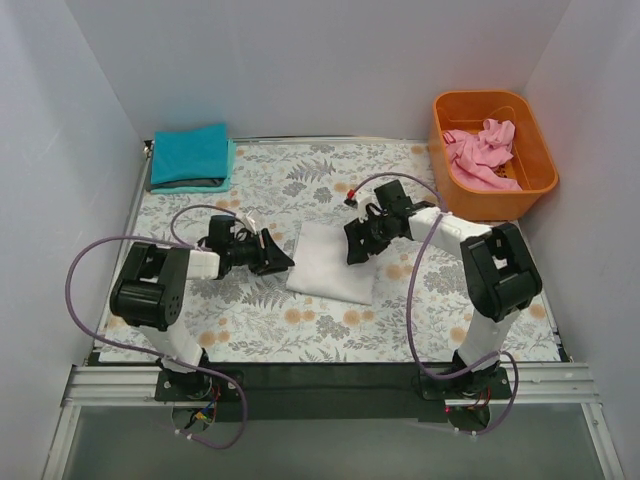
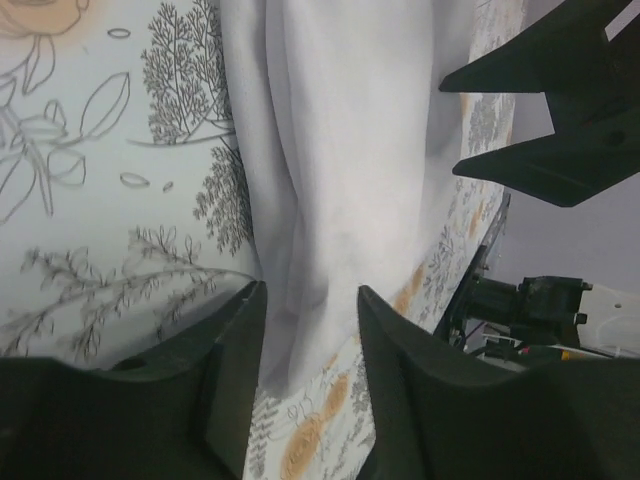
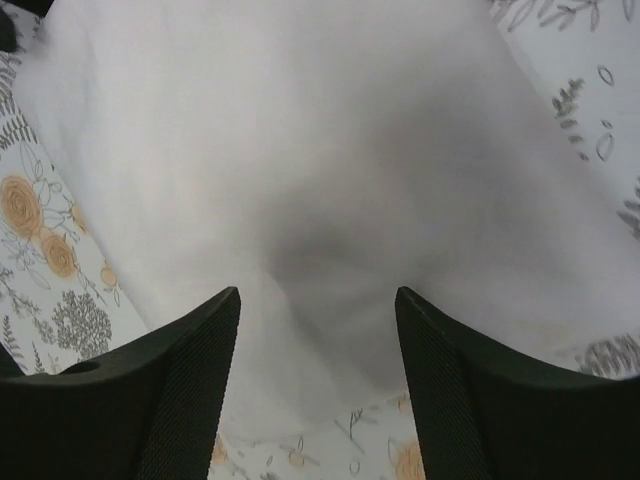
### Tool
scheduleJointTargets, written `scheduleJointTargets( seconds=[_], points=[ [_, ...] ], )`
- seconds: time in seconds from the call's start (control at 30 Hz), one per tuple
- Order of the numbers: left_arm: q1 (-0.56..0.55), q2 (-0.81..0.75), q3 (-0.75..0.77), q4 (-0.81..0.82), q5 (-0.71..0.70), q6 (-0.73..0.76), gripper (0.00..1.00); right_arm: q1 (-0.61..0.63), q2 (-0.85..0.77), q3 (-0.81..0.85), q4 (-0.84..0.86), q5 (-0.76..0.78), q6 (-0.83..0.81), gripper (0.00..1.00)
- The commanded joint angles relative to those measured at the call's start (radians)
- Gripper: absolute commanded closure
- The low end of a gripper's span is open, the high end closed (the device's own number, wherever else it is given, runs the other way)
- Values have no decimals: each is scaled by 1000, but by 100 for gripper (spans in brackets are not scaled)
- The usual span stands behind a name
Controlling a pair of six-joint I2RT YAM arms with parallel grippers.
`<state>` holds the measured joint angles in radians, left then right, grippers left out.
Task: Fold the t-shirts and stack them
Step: Fold the tshirt
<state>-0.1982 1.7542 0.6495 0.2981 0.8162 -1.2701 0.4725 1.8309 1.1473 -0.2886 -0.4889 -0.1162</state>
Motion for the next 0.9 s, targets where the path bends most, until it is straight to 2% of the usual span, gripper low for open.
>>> scheduleJointTargets(
  seconds=[0.0, 0.07, 0.1, 0.13, 0.2, 0.23, 0.3, 0.33, 0.4, 0.43, 0.53, 0.57, 0.6, 0.63, 0.67, 0.7, 0.8, 0.87],
  points=[
    [60, -200, -36, -34, 38, 47, 58, 0, -160, -8, -73, 146, -28, 39],
    [108, -351, -51, -101, 26, 151, 50, 15, -232, 37, -72, 240, -52, 29],
    [121, -402, -51, -129, 15, 188, 47, 41, -248, 57, -72, 283, -71, 18],
    [141, -450, -50, -155, -21, 275, 39, 57, -257, 104, -72, 317, -89, 11],
    [158, -583, -41, -215, -58, 351, 22, 105, -254, 153, -72, 363, -143, 2],
    [161, -623, -34, -232, -136, 369, 8, 126, -240, 202, -70, 362, -160, 2],
    [164, -697, -5, -272, -265, 336, 6, 181, -214, 242, -64, 310, -207, 2],
    [172, -712, 4, -289, -329, 318, 2, 195, -176, 261, -60, 282, -212, 2],
    [197, -722, 28, -294, -312, 296, 2, 209, -116, 333, -38, 208, -136, 2],
    [197, -716, 41, -325, -316, 276, 2, 209, -29, 379, -49, 173, -105, 2],
    [281, -670, 81, -375, -309, 187, 6, 218, 156, 624, -151, 64, 36, 2],
    [295, -664, 84, -378, -296, 172, 7, 232, 189, 662, -158, 110, 70, 5],
    [313, -659, 81, -378, -295, 152, 8, 270, 212, 705, -149, 175, 93, 16],
    [316, -657, 78, -376, -296, 150, 8, 291, 247, 718, -144, 302, 127, 17],
    [318, -656, 73, -370, -316, 152, 8, 308, 261, 729, -141, 353, 148, 18],
    [319, -654, 62, -370, -324, 158, 8, 334, 289, 749, -138, 392, 159, 26],
    [324, -650, 47, -370, -347, 163, 9, 370, 333, 769, -144, 561, 211, 36],
    [325, -650, 35, -370, -344, 158, 9, 376, 357, 767, -155, 643, 237, 39]
  ],
)
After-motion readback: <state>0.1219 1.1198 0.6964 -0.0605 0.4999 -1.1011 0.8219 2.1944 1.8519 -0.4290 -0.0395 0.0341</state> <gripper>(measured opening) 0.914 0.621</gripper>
